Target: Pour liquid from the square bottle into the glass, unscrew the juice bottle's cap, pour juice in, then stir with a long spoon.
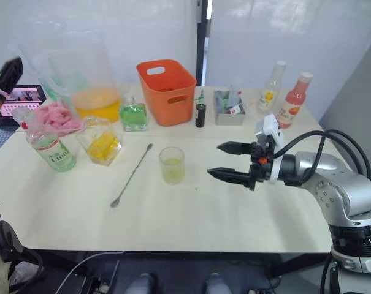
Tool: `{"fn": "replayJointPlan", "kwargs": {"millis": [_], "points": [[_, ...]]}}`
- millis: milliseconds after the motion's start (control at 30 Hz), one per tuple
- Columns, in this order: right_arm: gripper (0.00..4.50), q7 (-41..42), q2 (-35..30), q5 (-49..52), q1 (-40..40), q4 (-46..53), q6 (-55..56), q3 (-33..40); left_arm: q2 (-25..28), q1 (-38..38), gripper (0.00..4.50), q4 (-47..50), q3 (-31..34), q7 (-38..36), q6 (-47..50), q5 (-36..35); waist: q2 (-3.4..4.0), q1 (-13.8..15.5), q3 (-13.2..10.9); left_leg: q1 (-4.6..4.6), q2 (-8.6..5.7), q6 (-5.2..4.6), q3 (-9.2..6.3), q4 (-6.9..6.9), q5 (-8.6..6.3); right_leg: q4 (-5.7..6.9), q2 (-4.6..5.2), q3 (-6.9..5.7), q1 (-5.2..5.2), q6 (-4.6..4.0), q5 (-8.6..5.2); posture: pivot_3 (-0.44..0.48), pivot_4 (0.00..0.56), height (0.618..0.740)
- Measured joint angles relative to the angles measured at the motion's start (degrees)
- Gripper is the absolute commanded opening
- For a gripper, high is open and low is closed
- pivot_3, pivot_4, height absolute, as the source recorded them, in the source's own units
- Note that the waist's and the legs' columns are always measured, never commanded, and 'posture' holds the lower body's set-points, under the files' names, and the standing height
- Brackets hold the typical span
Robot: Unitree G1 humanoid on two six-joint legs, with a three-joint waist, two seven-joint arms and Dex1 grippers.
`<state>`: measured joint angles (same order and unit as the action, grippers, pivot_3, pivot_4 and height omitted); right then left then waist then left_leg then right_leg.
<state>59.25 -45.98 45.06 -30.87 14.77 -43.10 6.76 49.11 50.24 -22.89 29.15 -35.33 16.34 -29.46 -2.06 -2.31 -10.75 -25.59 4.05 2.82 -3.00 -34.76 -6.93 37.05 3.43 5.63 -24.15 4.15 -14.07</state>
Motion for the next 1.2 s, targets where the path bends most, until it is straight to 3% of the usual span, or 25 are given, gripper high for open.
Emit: {"fn": "replayJointPlan", "kwargs": {"millis": [200,400,533,800,1000,1200], "points": [[4.5,0.1,0.7,-1.3,-0.2,-1.6,1.5,0.0,1.7,-0.6,4.42,13.3,-3.2,-0.6,10.3,-3.7,0.01,-0.1,0.0,0.04,0.0,0.0,0.01,0.0,0.0,0.02,-0.01,0.02,0.02,0.01,-0.01,0.0,0.15,0.738],[4.5,-4.2,3.5,-7.9,-0.5,-5.4,8.2,0.1,4.8,-14.6,4.42,32.1,-8.2,-8.7,21.0,-9.8,0.02,-0.5,0.0,0.05,0.01,0.0,0.06,0.04,0.0,0.02,-0.01,0.08,-0.09,-0.01,-0.02,0.0,0.15,0.738],[4.5,-5.0,3.4,-10.1,0.5,-6.6,9.9,0.6,4.8,-24.4,4.42,39.0,-8.5,-9.4,19.4,-7.5,0.03,-0.4,0.0,0.07,0.0,0.0,0.08,0.06,0.0,-0.01,0.01,0.11,-0.05,-0.06,-0.04,0.0,0.15,0.738],[4.5,-3.1,1.8,-11.4,7.7,-6.7,12.9,2.1,4.3,-39.3,4.42,44.4,-10.3,-11.2,17.4,-3.3,0.03,-0.1,0.0,0.07,0.0,0.0,0.11,0.03,-0.01,-0.08,0.03,0.12,-0.01,-0.45,-0.28,0.0,0.15,0.738],[4.5,-2.3,1.7,-13.0,14.3,-7.1,18.0,5.3,-0.5,-49.2,4.42,44.6,-9.7,-9.1,13.9,0.4,0.03,-0.2,0.0,0.09,0.01,0.0,0.13,0.04,-0.01,-0.08,0.04,0.13,-0.03,-0.47,-0.29,0.0,0.15,0.738],[4.5,-1.2,0.4,-14.6,21.9,-6.8,21.4,7.5,-5.0,-57.3,4.42,39.5,-5.0,-8.2,8.8,2.8,0.04,-0.2,0.0,0.12,0.01,0.01,0.15,0.01,-0.02,-0.07,0.06,0.14,-0.03,-0.52,-0.31,0.0,0.15,0.738]]}}
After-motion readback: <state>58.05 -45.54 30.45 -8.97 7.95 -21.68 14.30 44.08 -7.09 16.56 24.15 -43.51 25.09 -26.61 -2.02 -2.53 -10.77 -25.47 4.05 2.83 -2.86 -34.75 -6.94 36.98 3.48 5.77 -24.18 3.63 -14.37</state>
